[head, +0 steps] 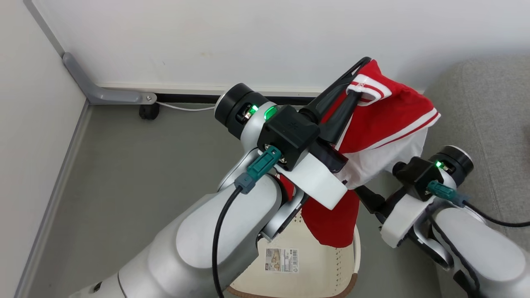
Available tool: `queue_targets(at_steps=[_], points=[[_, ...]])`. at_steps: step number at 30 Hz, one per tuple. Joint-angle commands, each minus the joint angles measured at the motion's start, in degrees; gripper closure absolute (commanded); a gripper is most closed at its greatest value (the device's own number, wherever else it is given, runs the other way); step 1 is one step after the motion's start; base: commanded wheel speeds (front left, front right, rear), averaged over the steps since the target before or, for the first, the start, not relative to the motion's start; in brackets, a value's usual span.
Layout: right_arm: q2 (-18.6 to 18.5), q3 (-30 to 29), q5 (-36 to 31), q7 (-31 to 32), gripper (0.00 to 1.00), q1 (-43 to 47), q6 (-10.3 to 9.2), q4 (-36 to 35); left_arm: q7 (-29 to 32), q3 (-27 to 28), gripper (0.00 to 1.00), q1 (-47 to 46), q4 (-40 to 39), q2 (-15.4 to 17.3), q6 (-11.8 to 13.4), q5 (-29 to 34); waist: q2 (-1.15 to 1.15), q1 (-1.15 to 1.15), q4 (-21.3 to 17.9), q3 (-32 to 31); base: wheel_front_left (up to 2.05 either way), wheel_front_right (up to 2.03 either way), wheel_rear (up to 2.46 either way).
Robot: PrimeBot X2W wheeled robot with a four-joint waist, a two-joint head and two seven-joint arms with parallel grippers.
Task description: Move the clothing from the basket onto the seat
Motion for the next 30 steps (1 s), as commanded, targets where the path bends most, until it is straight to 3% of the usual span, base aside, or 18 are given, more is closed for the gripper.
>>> queue_targets(at_steps=[1, 7, 8, 9, 17, 19, 20, 21, 30], points=[[0.0, 0.9, -0.1, -0.3, 0.0, -1.5, 0.07, -0.3, -0.6, 1.3, 1.0, -3.9, -1.1, 0.5, 0.6, -0.5, 0.0, 0.0, 0.4, 0.1, 0.0, 0.0, 0.0], [1.9, 4.2, 1.8, -0.3, 0.0, -4.7, 0.07, 5.0, -1.4, -1.5, 1.0, -5.0, -0.5, 0.5, 1.6, -2.5, 0.0, 0.0, 1.4, 0.4, 0.0, 0.0, 0.0], [2.3, 4.3, 2.5, -0.3, 0.55, -4.9, 0.07, 5.5, -1.6, -1.9, 1.0, -5.1, -0.3, 0.5, 1.8, -2.9, 0.0, 0.0, 1.5, 0.4, 0.0, 0.0, 0.0], [2.6, 4.5, 3.0, -0.3, 1.0, -5.2, 0.07, 5.9, -1.7, -2.2, 1.0, -5.1, -0.1, 0.5, 1.9, -3.2, 0.0, 0.0, 1.6, 0.4, 0.0, 0.0, 0.0], [2.2, 3.4, 5.7, -0.3, 1.0, -4.9, 0.07, 5.1, -2.8, -3.2, 1.0, -5.2, 2.0, 0.5, 2.9, -4.4, 0.0, 0.0, 0.8, 0.8, 0.0, 0.0, 0.0], [1.8, 2.5, 5.9, -0.3, 1.0, -4.3, 0.07, 4.4, -3.1, -3.4, 0.64, -5.0, 2.4, 0.5, 2.9, -4.6, 0.0, 0.0, 0.4, 0.9, 0.0, 0.0, 0.0], [1.6, 2.0, 6.0, -0.3, 1.0, -4.0, 0.07, 4.0, -3.2, -3.4, 0.35, -5.0, 2.7, 0.5, 2.9, -4.6, 0.0, 0.0, 0.2, 1.0, 0.0, 0.0, 0.0], [1.4, 0.8, 6.4, -0.3, 1.0, -3.3, 0.07, 3.3, -3.3, -3.5, 0.0, -4.6, 3.2, 0.5, 2.9, -5.0, 0.0, 0.0, -0.1, 1.0, 0.0, 0.0, 0.0], [-0.4, -9.0, 8.6, -0.3, 1.0, 0.9, 0.07, -0.1, -3.7, -3.2, 0.0, -2.3, 5.8, 0.5, 2.3, -5.1, 0.0, 0.0, -2.0, 1.2, 0.0, 0.0, 0.0]])
